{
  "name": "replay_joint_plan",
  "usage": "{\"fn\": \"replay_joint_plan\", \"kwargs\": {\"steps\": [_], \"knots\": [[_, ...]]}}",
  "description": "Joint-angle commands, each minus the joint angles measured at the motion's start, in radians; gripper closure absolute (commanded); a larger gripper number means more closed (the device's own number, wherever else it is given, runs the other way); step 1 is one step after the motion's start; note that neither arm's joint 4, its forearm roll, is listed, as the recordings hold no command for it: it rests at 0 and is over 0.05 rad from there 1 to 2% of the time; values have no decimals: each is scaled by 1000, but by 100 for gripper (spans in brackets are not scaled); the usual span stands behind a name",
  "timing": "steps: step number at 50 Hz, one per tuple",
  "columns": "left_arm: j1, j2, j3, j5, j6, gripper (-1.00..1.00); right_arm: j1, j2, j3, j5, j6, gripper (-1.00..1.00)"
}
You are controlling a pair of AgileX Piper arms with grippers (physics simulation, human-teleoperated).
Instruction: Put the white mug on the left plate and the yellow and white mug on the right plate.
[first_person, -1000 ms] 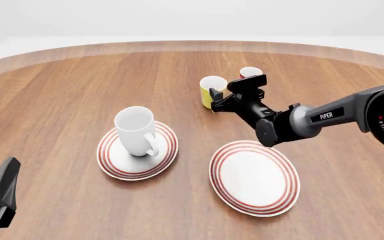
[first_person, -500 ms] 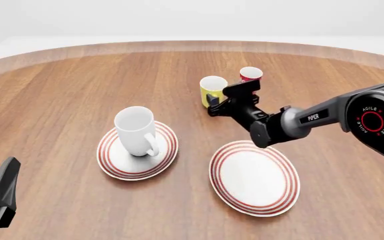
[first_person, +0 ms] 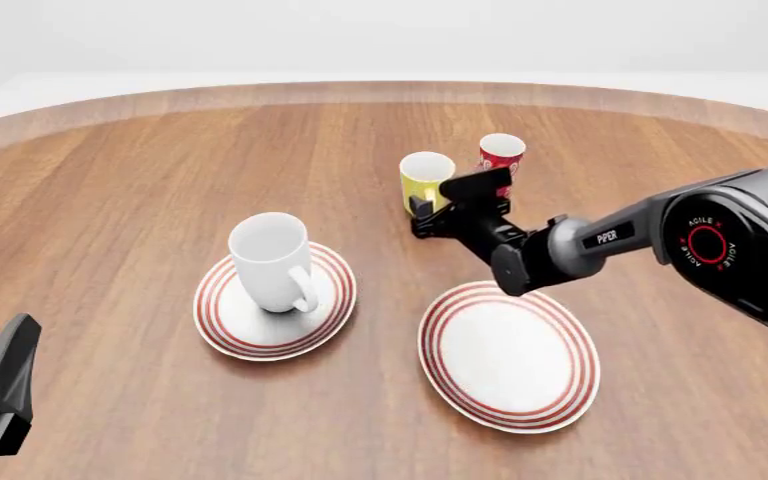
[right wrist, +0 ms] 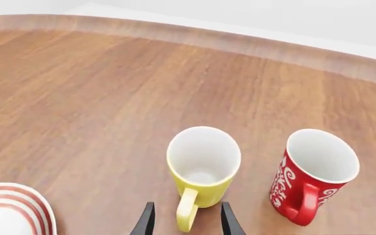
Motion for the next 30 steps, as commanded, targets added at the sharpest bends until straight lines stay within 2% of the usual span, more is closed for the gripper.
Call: {"fn": "replay_joint_plan", "kwargs": {"steps": [1, 30], "knots": [[0, 0, 0, 0, 0, -100, -5, 33, -29, 12, 4, -100], [0, 0, 0, 0, 0, -100, 9, 95, -87, 46, 13, -100]]}}
